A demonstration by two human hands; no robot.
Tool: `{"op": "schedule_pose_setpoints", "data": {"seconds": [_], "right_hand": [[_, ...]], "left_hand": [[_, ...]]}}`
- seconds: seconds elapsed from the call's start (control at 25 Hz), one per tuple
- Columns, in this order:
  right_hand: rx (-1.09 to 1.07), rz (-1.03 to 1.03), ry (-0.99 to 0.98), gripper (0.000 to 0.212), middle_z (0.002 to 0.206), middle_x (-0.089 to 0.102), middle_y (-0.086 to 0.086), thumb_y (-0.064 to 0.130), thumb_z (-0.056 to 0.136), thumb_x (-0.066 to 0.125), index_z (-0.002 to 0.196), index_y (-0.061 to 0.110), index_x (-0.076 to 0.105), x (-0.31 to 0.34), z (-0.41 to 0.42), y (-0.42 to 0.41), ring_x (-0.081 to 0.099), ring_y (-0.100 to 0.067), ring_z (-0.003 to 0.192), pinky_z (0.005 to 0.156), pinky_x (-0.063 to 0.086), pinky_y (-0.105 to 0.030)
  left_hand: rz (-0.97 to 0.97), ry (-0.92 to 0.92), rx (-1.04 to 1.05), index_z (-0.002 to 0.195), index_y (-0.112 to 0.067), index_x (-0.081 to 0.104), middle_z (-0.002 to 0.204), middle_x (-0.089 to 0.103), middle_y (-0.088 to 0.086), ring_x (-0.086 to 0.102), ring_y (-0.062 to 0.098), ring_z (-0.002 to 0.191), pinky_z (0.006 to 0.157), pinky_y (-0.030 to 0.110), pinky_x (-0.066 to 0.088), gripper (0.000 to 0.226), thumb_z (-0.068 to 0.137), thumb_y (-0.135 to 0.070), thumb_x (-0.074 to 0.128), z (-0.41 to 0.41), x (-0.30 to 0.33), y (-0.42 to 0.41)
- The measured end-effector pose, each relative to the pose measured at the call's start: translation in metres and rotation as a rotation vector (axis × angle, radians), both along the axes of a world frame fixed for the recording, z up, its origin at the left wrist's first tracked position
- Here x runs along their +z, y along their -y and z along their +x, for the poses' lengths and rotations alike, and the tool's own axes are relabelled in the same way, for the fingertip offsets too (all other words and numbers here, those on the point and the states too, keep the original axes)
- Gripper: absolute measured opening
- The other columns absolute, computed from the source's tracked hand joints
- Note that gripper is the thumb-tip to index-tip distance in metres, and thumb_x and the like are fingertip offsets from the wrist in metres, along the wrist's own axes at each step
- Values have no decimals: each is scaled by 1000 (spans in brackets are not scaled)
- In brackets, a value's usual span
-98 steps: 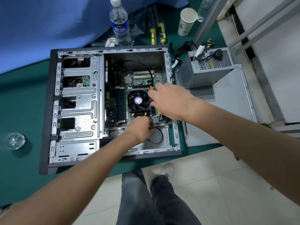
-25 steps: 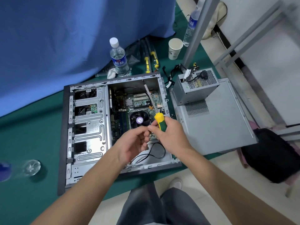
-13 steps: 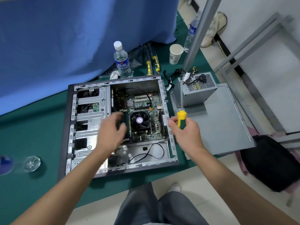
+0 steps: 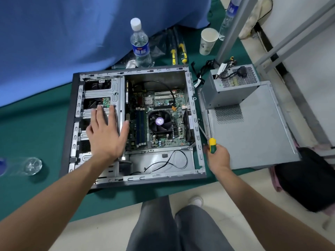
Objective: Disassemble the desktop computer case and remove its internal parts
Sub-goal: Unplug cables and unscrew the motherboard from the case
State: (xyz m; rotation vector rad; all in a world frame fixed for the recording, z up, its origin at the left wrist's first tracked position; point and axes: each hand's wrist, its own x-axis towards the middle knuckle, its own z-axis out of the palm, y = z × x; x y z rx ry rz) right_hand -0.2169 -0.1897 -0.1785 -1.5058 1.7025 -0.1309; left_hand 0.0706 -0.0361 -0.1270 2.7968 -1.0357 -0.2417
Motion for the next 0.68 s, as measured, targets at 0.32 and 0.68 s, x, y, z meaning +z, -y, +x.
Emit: {"op": "schedule_pose_setpoints", "data": {"seconds": [0.32, 0.68], "right_hand": [[-72, -66, -145, 27, 62, 56, -5, 22, 90, 66, 67, 15, 55, -17, 5, -4, 49, -26, 61, 53, 30, -29], [-152, -16, 364, 13, 72, 44, -4, 7, 89, 52, 82, 18, 56, 33, -16, -2, 39, -20, 66, 60, 36, -29]], "left_hand": [[-7, 14, 8, 157, -26, 10, 163, 5, 12, -2, 26, 150, 114, 57, 14, 75, 93, -65, 15, -2, 1, 1], [-3, 43, -20, 155, -22, 18, 160, 13, 18, 6, 31, 148, 112, 56, 15, 72, 93, -61, 18, 0, 5, 2]]}}
